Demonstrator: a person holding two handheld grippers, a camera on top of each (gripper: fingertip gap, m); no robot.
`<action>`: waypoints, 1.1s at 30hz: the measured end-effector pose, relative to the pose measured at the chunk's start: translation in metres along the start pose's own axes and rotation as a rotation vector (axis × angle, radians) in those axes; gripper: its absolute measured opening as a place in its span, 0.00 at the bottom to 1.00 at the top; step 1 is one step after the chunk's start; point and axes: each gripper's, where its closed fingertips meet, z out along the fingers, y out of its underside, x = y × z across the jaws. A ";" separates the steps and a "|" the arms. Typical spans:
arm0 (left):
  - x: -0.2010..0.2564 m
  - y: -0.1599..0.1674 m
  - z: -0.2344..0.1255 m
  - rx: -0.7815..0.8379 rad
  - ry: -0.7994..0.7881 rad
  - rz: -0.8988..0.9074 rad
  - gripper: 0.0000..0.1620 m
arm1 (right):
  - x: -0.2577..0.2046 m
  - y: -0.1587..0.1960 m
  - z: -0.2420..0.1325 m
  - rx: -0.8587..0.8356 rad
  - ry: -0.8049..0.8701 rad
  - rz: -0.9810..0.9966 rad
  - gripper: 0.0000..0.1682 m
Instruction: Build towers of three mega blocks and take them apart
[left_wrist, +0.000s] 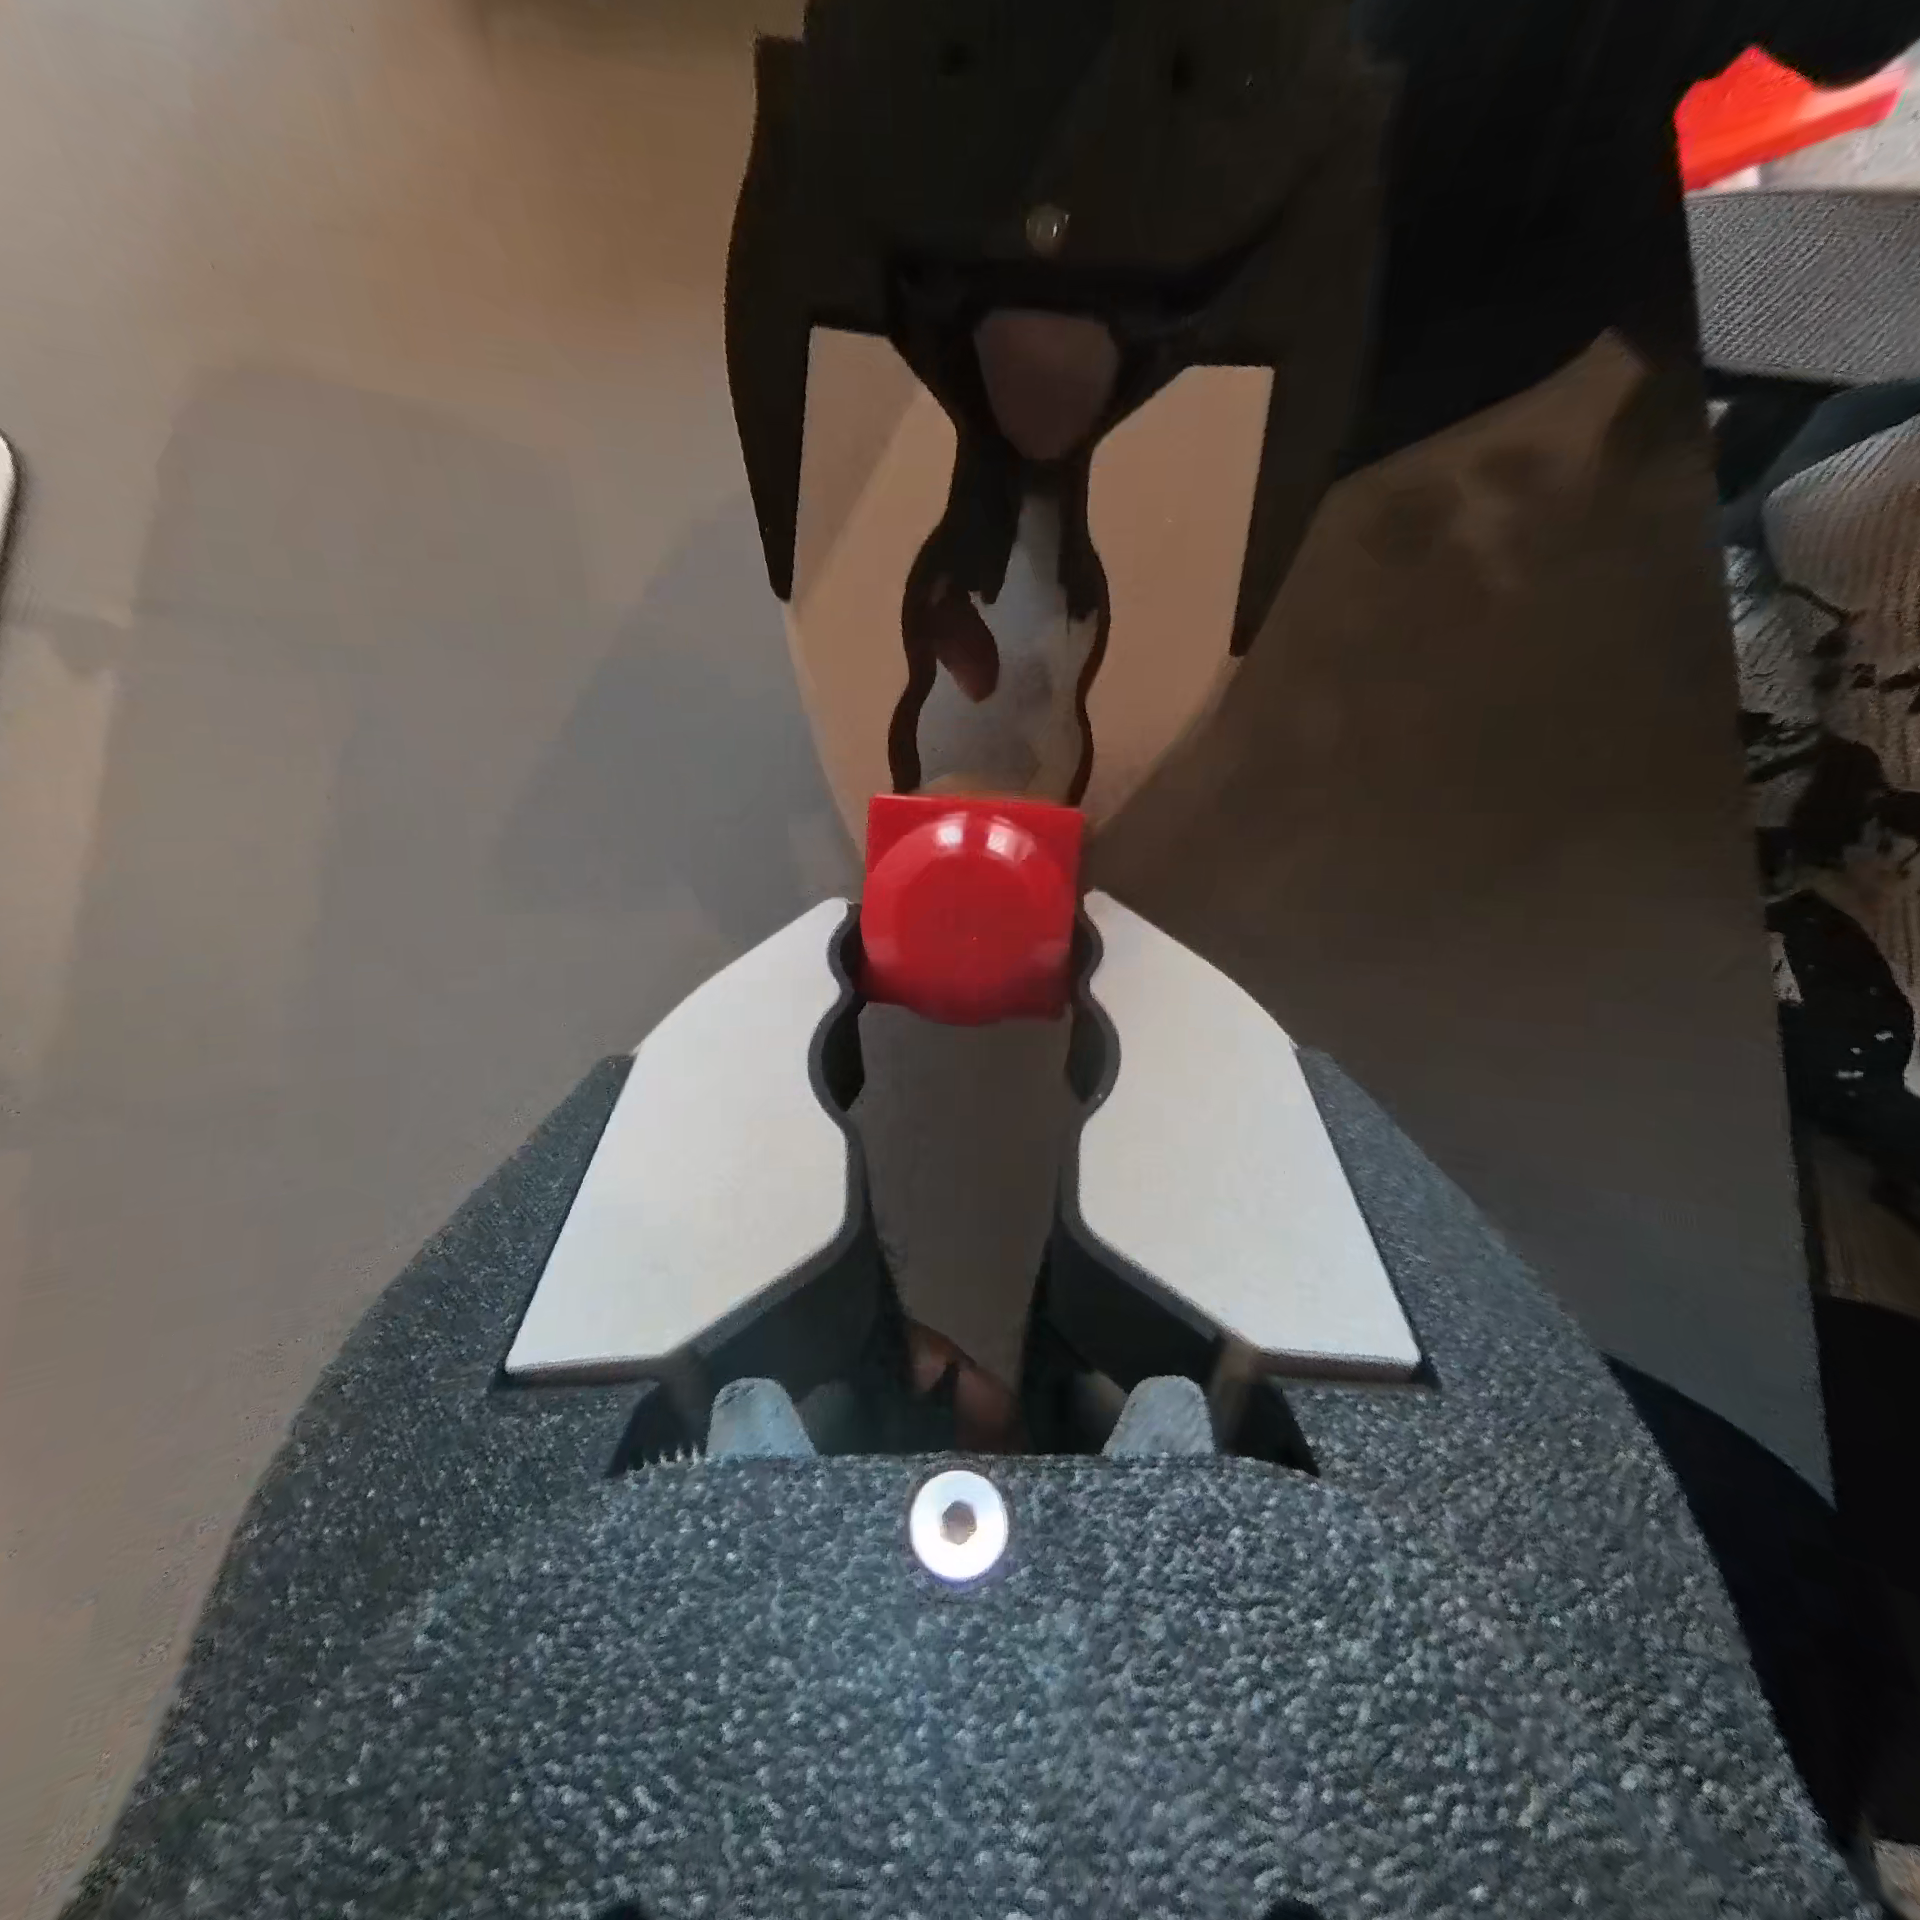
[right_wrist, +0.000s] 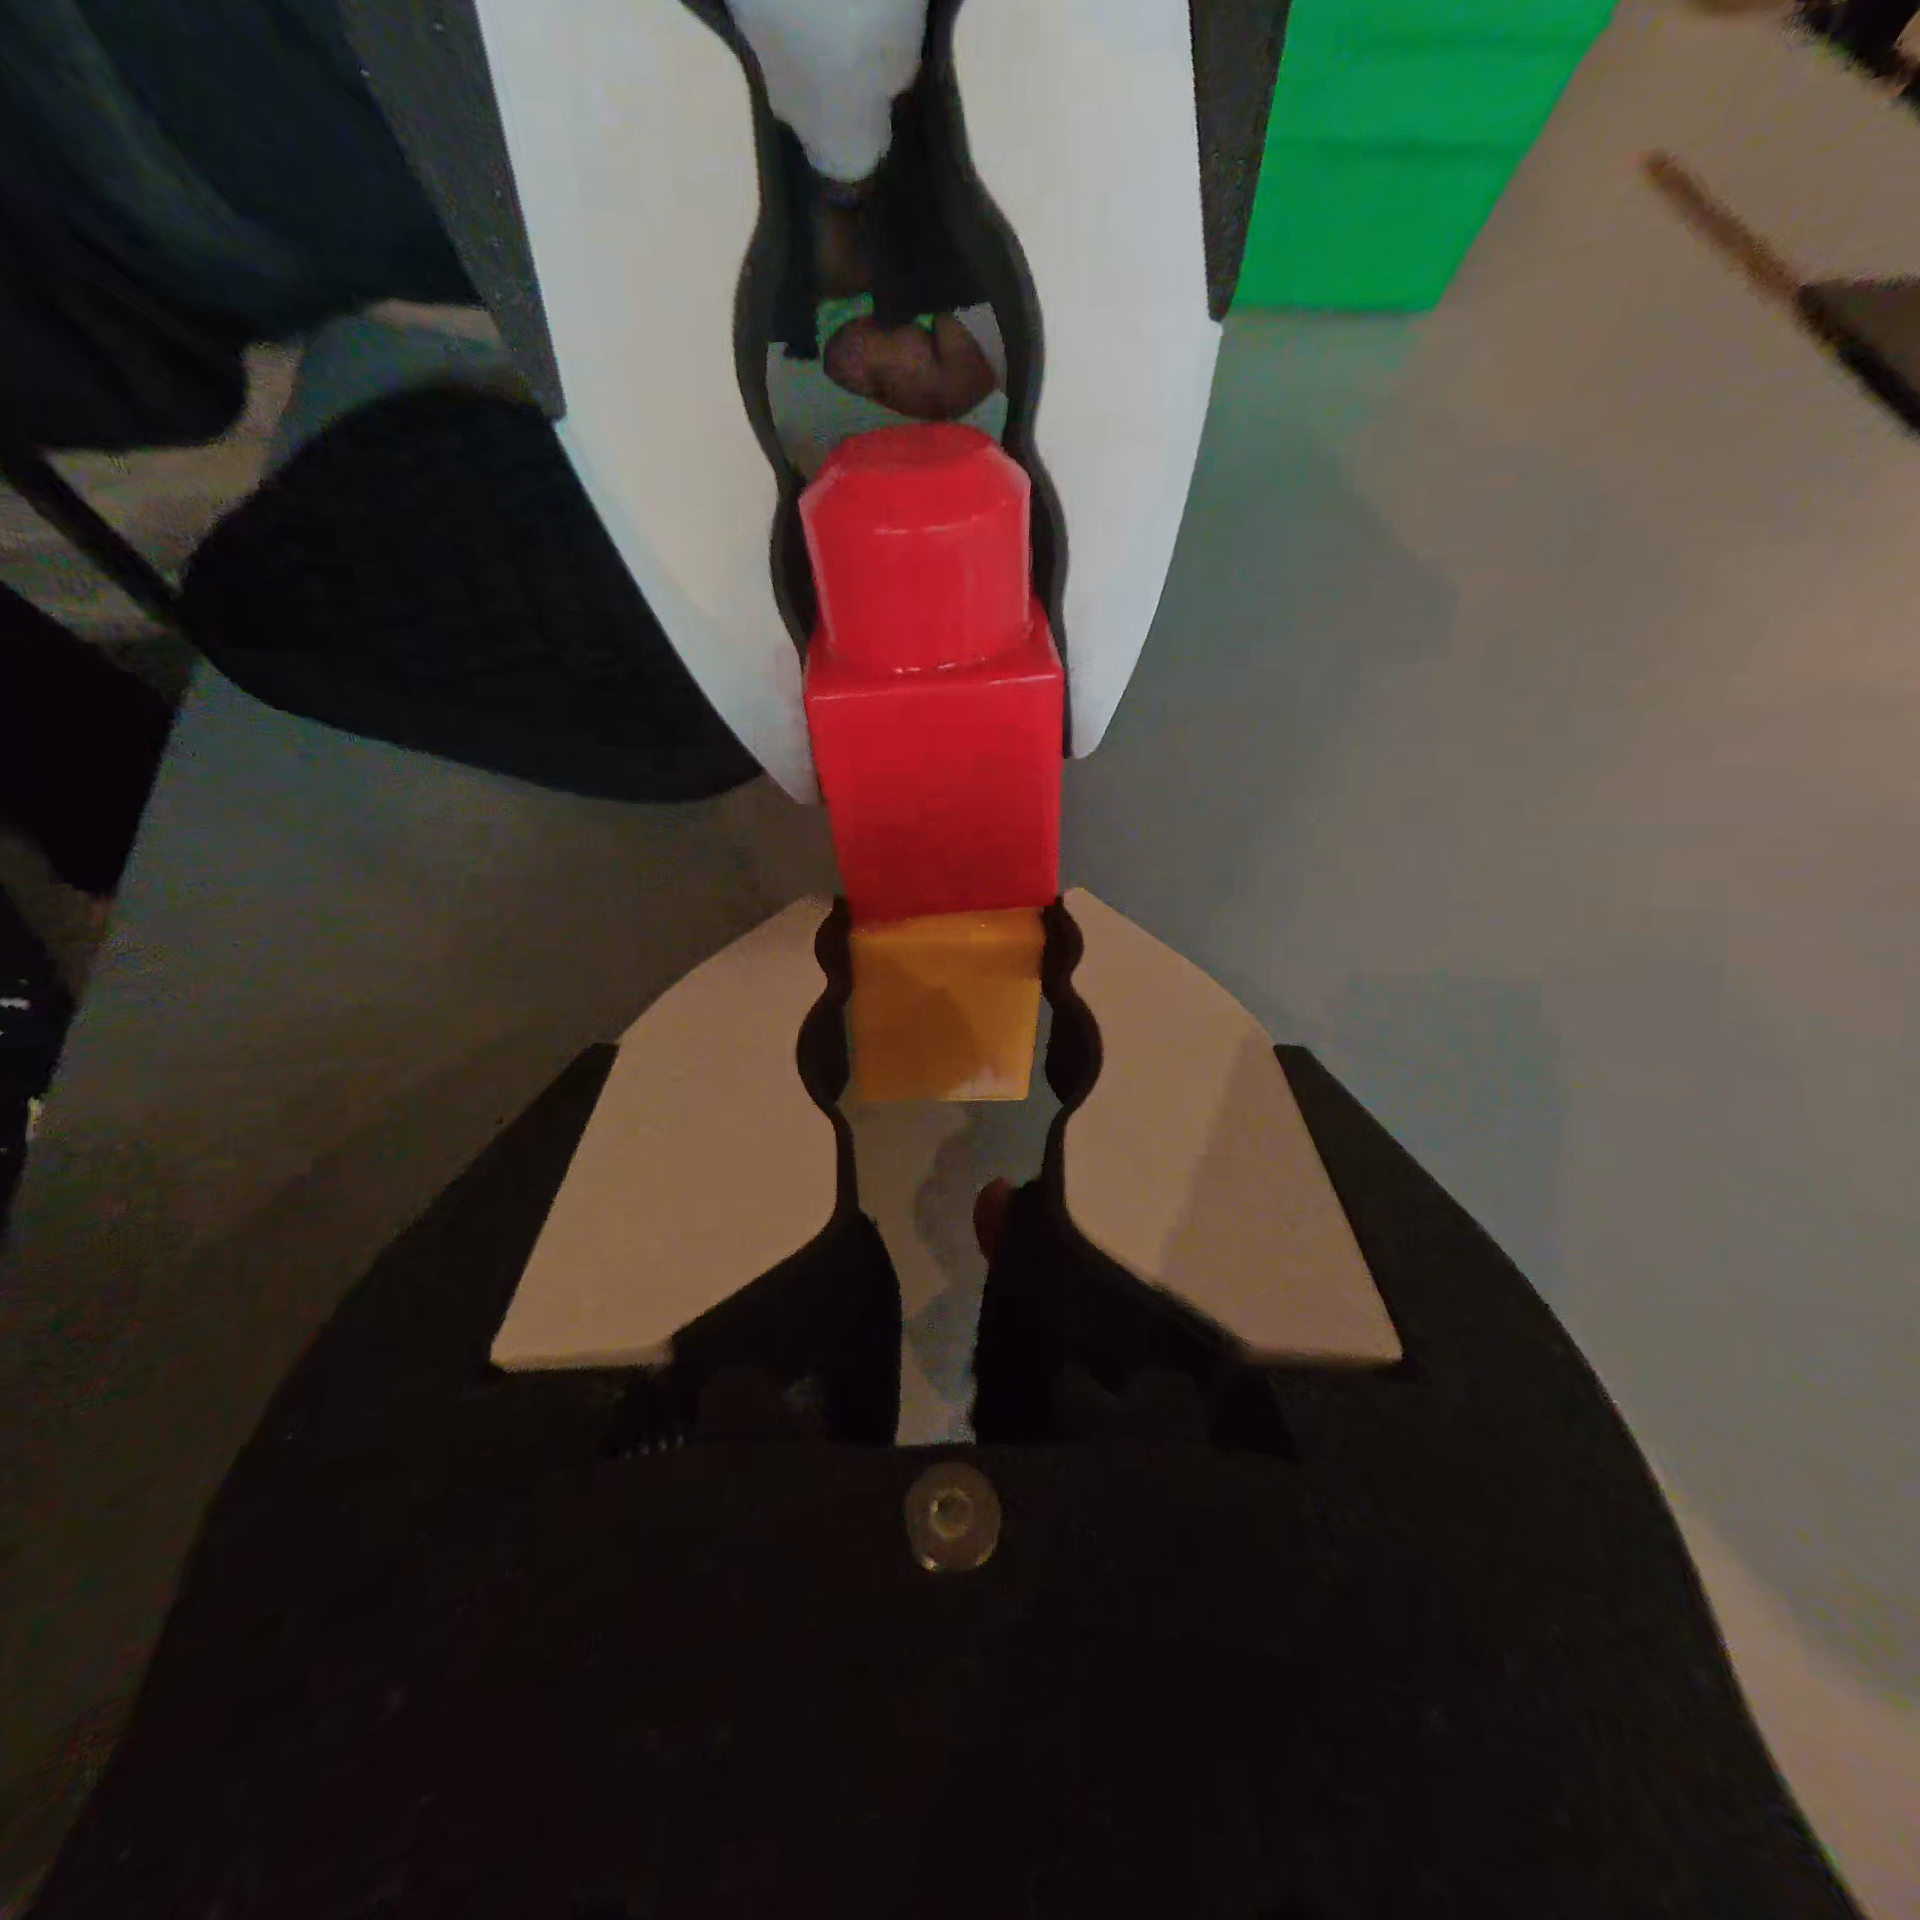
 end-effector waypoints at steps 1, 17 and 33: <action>0.001 0.007 0.003 0.004 0.002 -0.019 0.22 | -0.001 0.004 0.005 -0.026 -0.005 -0.005 0.21; 0.007 0.013 0.019 -0.087 0.077 -0.012 0.23 | -0.002 0.025 0.004 -0.156 -0.022 -0.060 0.21; 0.010 0.005 0.027 -0.296 0.113 -0.005 0.23 | -0.002 0.003 -0.028 -0.115 0.005 -0.048 0.26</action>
